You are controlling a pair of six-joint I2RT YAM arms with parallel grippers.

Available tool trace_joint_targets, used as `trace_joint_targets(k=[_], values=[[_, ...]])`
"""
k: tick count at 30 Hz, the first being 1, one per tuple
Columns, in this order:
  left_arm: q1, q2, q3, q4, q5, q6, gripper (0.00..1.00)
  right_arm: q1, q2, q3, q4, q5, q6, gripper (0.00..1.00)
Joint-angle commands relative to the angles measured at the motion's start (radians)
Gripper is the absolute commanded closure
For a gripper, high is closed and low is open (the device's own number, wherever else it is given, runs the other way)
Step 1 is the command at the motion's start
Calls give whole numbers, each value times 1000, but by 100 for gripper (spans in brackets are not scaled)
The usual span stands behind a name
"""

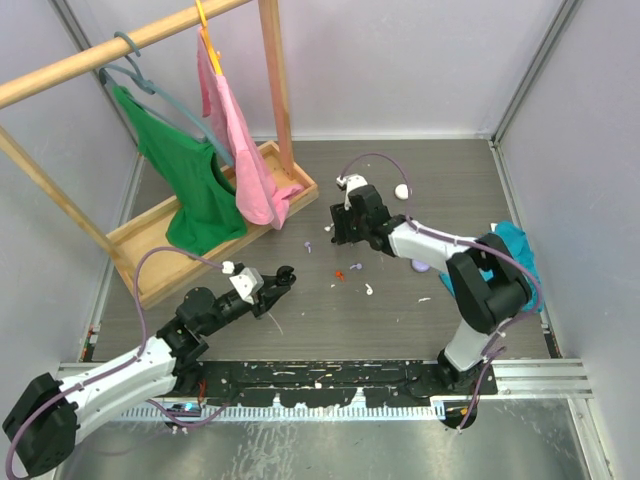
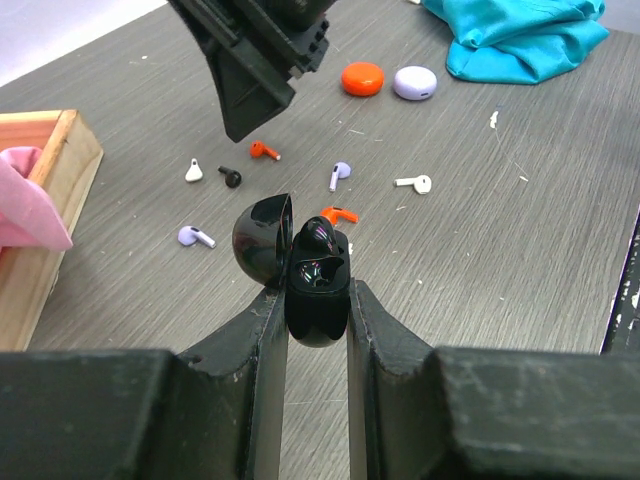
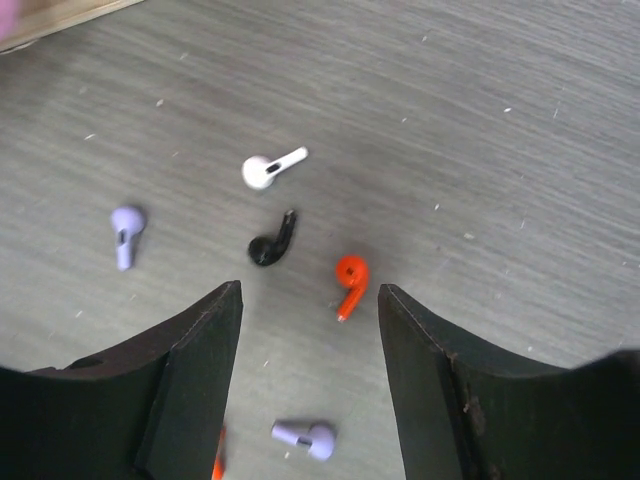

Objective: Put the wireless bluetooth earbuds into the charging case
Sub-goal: Pick up the earbud from the center of the board.

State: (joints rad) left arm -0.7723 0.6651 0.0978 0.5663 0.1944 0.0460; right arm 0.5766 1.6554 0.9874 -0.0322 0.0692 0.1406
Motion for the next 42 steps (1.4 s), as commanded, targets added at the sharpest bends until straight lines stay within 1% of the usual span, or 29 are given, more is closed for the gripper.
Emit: trace_joint_targets(k=[1,5,10,20,24,28,34,42], values=[[0,-3,5,97,-4,15,100,-13,90,109,40,44,-60,38],[0,-19,2,85,-6,14,100,-14,178,180,35,68,-89,38],[0,-35,2,74,-8,14,100,-14,240,229,24,83,-112,38],[1,-33,2,75,-10,11,100,-14,285,228,-37,134,-162,38],[0,-30,2,76,-8,11,100,-14,282,221,-60,134,-162,39],[0,-28,3,76,-3,11,100,-14,257,217,-127,137,-147,40],[0,-26,5,78,3,11,100,0,211,192,-203,84,-147,41],[0,-27,4,76,2,9,100,26,149,211,-235,109,-129,42]])
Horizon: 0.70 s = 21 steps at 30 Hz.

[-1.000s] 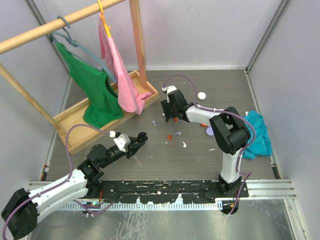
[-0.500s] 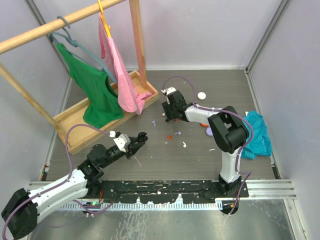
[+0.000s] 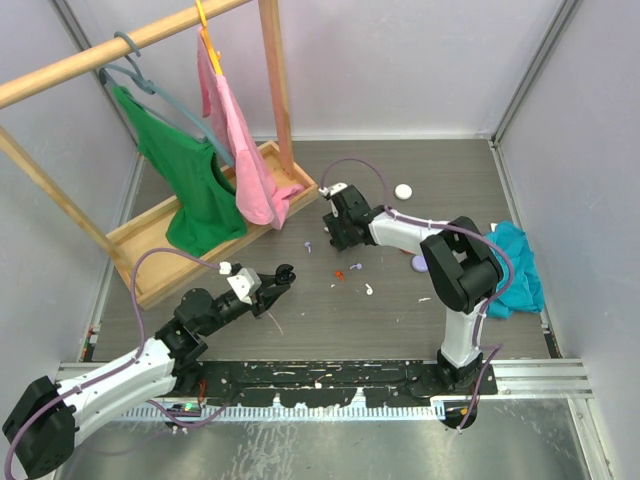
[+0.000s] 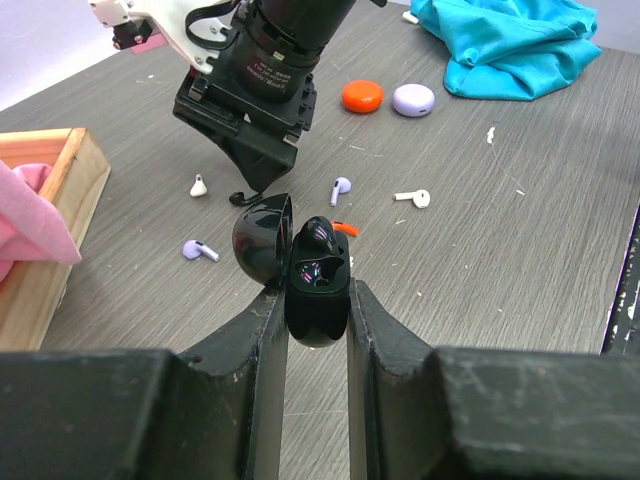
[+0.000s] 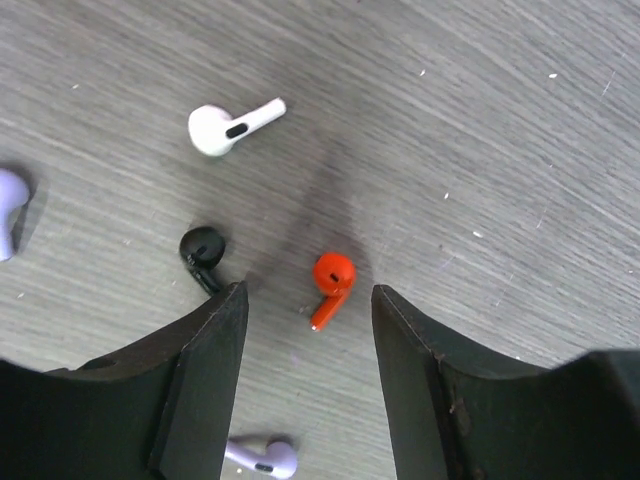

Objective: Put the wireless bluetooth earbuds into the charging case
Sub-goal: Pick up the earbud from the center of the board.

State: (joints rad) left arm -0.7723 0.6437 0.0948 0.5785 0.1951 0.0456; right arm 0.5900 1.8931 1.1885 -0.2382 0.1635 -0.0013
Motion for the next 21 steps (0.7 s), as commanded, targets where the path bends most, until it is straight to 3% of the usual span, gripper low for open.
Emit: trace_joint_targets(k=[1,21], values=[[0,-5,7,64,1,10,100,15,-100,19,-31,16,21,43],[0,-20,7,55,0,8,100,42,52,186,-101,-104,83,58]])
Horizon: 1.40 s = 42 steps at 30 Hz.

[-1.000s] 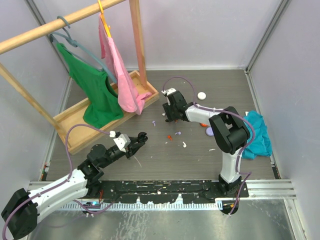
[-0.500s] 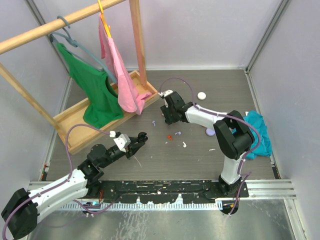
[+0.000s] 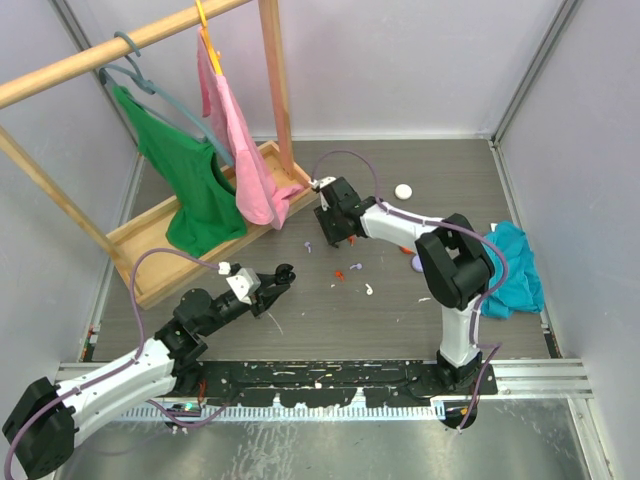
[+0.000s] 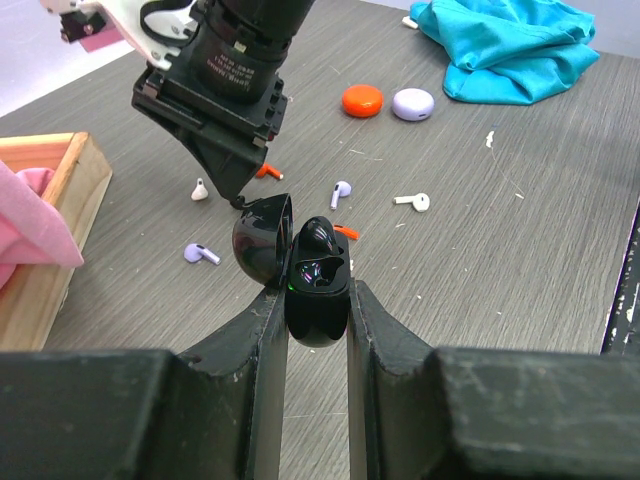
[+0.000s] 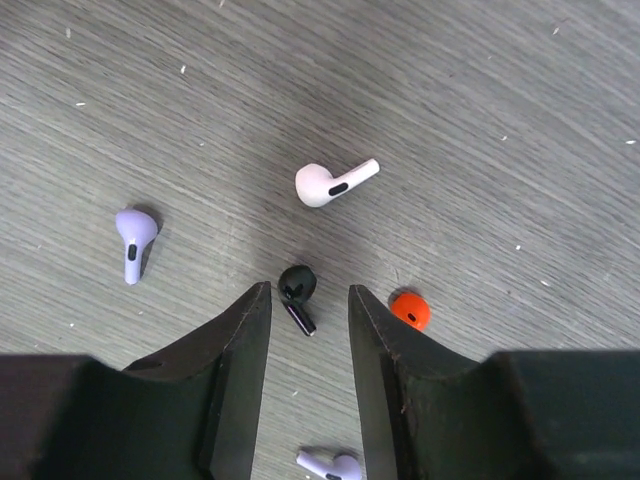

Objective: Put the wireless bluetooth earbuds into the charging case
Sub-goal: Pick up the earbud from the center of the board.

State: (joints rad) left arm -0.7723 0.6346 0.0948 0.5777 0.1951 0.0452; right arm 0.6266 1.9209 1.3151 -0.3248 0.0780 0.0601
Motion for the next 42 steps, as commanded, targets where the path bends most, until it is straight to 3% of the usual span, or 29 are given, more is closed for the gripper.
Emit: trace_joint_targets(k=[1,18,24,35,42], values=[[-1,-10,7,55,0,8,100,5,31,65,-17,-19,23,58],[0,-9,7,55,3,9,100,2,115,113,-90,-12,51,71],[-1,5,5,65,2,9,100,1,90,99,-102,-23,61,81],[0,-26,12,65,-9,2,100,2,-94,-31,-15,-45,80,84],[0,-54,34,45,-4,-6,100,8,-312,-158,95,-83,119,85]])
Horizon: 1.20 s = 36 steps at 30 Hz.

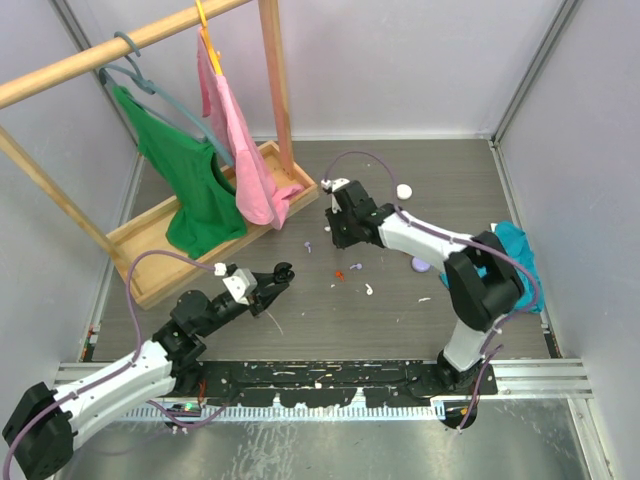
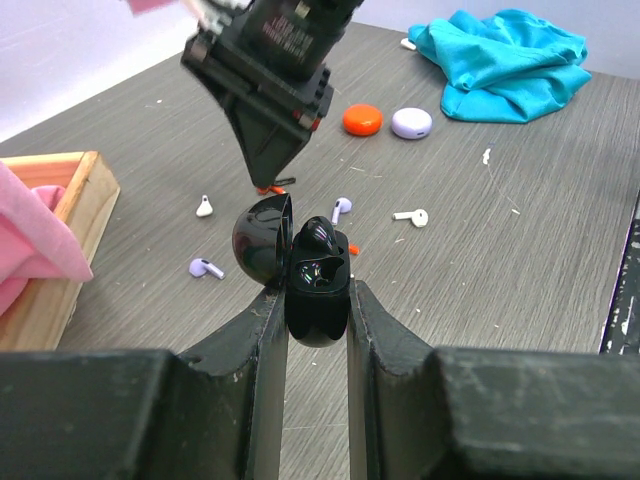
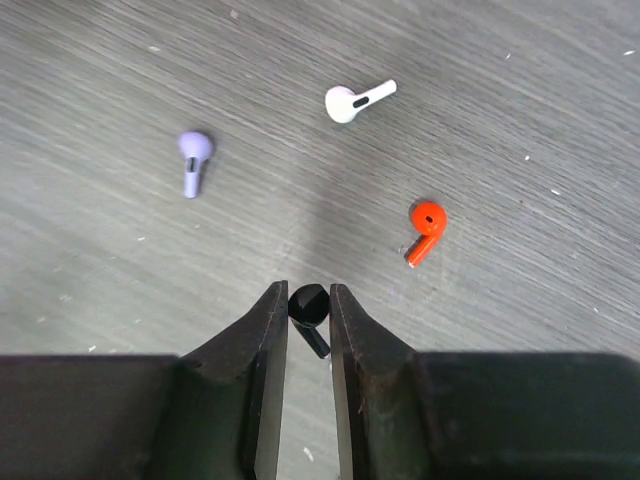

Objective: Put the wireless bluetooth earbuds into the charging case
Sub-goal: Pick up the earbud from the center of the board, then place the earbud in the charging case.

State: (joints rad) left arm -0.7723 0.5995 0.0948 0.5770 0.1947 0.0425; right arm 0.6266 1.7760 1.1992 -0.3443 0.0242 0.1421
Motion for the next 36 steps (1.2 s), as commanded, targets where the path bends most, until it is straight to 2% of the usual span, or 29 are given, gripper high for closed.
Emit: trace_joint_targets(k=[1,10,18,27,36], values=[[0,-19,37,48,-3,-6,100,10,-202,-65,133,-33,42,85],[0,15,36,135,13,-26,100,42,-510,-233,288,-63,81,85],[1,89,84,204,52,-22,100,141,-700,-332,456,-99,122,85],[0,118,97,288,87,-41,100,253,-791,-457,719,-133,196,84],[0,92,106,319,99,-55,100,331,-789,-586,999,-154,257,84]])
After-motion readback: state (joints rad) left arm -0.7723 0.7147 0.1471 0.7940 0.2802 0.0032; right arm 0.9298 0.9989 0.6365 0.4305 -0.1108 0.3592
